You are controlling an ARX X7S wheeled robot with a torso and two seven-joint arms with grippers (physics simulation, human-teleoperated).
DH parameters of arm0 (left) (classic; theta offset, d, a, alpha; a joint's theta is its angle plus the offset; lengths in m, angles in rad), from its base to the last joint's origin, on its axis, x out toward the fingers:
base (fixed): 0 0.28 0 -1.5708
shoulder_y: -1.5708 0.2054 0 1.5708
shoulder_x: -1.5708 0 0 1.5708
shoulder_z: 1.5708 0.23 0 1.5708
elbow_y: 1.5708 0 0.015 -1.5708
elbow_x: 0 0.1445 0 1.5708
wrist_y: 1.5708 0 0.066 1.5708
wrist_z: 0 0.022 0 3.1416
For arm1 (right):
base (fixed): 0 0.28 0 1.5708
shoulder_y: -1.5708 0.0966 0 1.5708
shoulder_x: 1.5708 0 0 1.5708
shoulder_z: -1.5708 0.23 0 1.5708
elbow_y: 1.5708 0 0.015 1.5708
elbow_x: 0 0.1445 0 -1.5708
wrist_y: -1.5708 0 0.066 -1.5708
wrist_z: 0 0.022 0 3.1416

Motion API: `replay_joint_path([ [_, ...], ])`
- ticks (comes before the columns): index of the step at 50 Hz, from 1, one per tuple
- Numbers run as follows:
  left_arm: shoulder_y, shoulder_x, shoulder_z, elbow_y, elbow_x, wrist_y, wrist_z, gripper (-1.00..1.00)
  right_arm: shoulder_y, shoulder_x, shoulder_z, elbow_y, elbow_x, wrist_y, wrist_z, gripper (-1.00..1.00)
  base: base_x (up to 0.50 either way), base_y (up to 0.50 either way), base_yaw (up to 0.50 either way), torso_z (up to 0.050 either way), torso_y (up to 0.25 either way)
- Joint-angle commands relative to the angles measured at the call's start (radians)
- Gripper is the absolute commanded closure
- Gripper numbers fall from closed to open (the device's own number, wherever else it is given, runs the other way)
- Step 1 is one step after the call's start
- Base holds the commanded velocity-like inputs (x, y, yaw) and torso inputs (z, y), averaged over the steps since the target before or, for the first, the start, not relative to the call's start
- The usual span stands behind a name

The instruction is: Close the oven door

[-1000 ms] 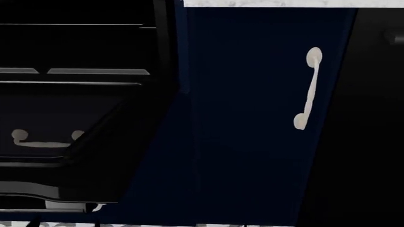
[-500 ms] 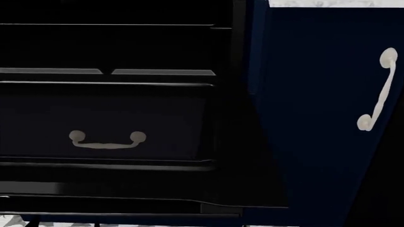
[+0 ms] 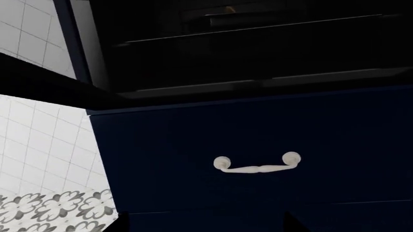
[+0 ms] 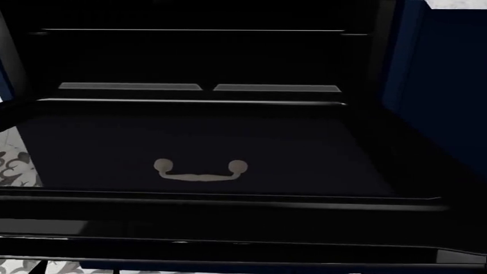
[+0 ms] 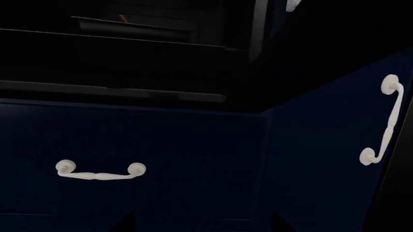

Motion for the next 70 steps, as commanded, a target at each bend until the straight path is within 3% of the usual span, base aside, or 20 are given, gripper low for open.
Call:
replay_joint_path([
  [1, 0.001, -0.004, 0.006, 0.005, -0.002, 0.000, -0.007, -1.00, -0.001, 0.005, -0.006, -0.005, 0.004, 0.001, 0.006, -1.00, 0.00, 0.50, 0.00, 0.000, 0.000],
  [18, -0.004, -0.015, 0.020, 0.003, -0.006, -0.016, -0.006, -1.00, 0.001, 0.009, -0.007, 0.005, 0.021, -0.019, 0.014, -1.00, 0.00, 0.32, 0.00, -0.002, 0.000],
  [48, -0.005, -0.023, 0.031, 0.002, -0.018, -0.002, -0.015, -1.00, 0.002, 0.023, -0.023, -0.005, 0.026, -0.018, 0.036, -1.00, 0.00, 0.00, 0.00, -0.050, 0.000],
  [70, -0.006, -0.030, 0.036, 0.002, -0.029, 0.012, -0.025, -1.00, 0.004, 0.031, -0.033, -0.001, 0.029, -0.026, 0.049, -1.00, 0.21, 0.00, 0.00, 0.000, 0.000],
])
